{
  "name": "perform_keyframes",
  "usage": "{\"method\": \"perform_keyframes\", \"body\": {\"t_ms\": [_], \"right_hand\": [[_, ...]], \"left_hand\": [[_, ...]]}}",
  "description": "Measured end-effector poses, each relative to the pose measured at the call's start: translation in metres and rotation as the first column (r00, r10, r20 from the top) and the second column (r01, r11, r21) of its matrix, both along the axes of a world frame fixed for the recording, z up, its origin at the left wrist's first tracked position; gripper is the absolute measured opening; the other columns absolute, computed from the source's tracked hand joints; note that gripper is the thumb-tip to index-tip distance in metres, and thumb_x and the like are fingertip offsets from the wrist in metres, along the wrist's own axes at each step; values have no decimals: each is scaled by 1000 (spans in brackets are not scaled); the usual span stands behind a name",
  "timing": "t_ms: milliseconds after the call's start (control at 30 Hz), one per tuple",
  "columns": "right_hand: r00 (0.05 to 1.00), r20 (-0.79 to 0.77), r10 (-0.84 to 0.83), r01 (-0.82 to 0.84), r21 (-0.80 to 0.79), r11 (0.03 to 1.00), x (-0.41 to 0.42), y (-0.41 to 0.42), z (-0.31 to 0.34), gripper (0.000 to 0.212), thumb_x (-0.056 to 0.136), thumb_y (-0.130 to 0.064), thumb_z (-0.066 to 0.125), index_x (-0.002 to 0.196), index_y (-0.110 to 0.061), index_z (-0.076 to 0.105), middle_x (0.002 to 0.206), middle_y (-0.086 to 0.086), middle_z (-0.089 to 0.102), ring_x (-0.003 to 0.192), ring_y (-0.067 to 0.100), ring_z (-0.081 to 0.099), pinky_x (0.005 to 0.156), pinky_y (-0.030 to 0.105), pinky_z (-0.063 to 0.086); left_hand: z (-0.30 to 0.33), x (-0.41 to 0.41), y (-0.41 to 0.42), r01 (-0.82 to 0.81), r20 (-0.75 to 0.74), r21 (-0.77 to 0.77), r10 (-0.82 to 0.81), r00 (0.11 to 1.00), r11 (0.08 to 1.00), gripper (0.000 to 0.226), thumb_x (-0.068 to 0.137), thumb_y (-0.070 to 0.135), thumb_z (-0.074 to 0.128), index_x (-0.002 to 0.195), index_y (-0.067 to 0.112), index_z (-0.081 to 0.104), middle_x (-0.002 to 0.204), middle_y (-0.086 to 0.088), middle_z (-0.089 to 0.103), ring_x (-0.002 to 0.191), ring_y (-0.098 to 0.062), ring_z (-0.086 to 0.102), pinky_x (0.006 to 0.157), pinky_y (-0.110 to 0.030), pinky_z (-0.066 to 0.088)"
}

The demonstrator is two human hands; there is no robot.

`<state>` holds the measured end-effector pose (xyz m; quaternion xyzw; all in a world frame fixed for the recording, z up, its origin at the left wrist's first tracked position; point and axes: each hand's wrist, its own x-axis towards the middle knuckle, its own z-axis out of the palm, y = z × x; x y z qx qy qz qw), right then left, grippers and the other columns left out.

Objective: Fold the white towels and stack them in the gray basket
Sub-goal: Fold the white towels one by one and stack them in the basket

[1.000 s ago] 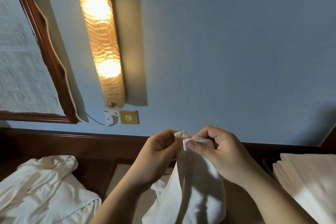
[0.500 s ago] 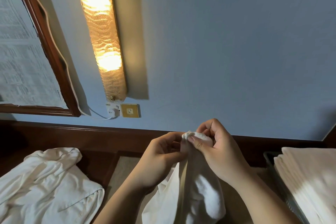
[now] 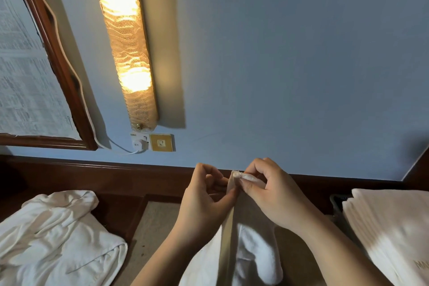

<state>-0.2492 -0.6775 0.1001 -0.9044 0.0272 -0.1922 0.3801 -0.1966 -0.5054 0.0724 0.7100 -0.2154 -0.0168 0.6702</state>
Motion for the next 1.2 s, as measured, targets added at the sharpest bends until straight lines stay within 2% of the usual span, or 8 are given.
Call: {"method": "perform_keyframes", "body": {"t_ms": [133,233,567,700,833,933,1067,1200], "right_hand": [[999,32,-9,8,42,999,-7,-2,6,25,96,-40,72,84,-23,58,80,-6,64,75,9,61,64,17,45],[999,-32,2,-1,42,999,-11,-8,15,8,96,-36,73,99,-32,67,96,-19,71,93,-3,66,75,11,49],[997,32,-67,69,-49,996,-28,-23,36,7,94,-38,74,96,-34,69,96,-23,73,101,-4,66,85,15,51],[992,88,-89,91,-20,996,-30,-32,61,9,94,-34,75,94,-29,67,89,-17,73,91,-5,67,74,8,46],[953,218,-208,194,85,977,-17,-64,114,12,95,-34,74,97,-24,66,90,-7,74,85,13,69,80,33,54],[932,291,-217,201,83,976,-10,-76,159,14,94,-32,74,98,-22,66,92,-3,73,84,15,67,80,35,53],[927,319,-200,207,11,978,-4,-77,202,16,94,-28,73,104,-17,66,94,-5,71,85,10,65,77,24,48],[887,386,-255,259,42,965,-10,-86,233,16,96,-32,72,102,-18,66,91,-10,67,81,4,62,71,20,43]], "left_hand": [[-22,-13,-9,-97,152,51,88,984,994,20,89,33,82,98,30,65,89,12,73,85,-10,73,70,-24,59],[-34,-22,-18,-123,194,80,106,975,989,26,86,35,85,104,37,67,96,22,73,96,-3,71,75,-14,55],[-49,-45,-52,-284,463,115,201,863,952,15,94,38,72,97,26,65,97,16,59,88,-6,62,71,-28,54],[-34,-44,-68,-311,472,126,219,854,942,26,94,48,64,91,23,60,96,9,47,85,-16,52,69,-30,48],[-6,-34,-81,-317,505,83,234,831,945,15,97,41,62,90,28,64,94,10,50,86,-19,53,70,-40,52],[24,-33,-99,-331,553,74,237,799,941,15,92,41,64,89,29,57,88,14,45,84,-25,54,68,-44,53],[58,-26,-124,-264,494,137,165,854,955,37,92,67,62,88,30,59,106,9,47,101,-18,44,86,-39,51],[87,-27,-129,-263,487,21,220,845,965,32,92,56,66,78,34,48,100,15,45,99,-11,40,84,-23,42]]}}
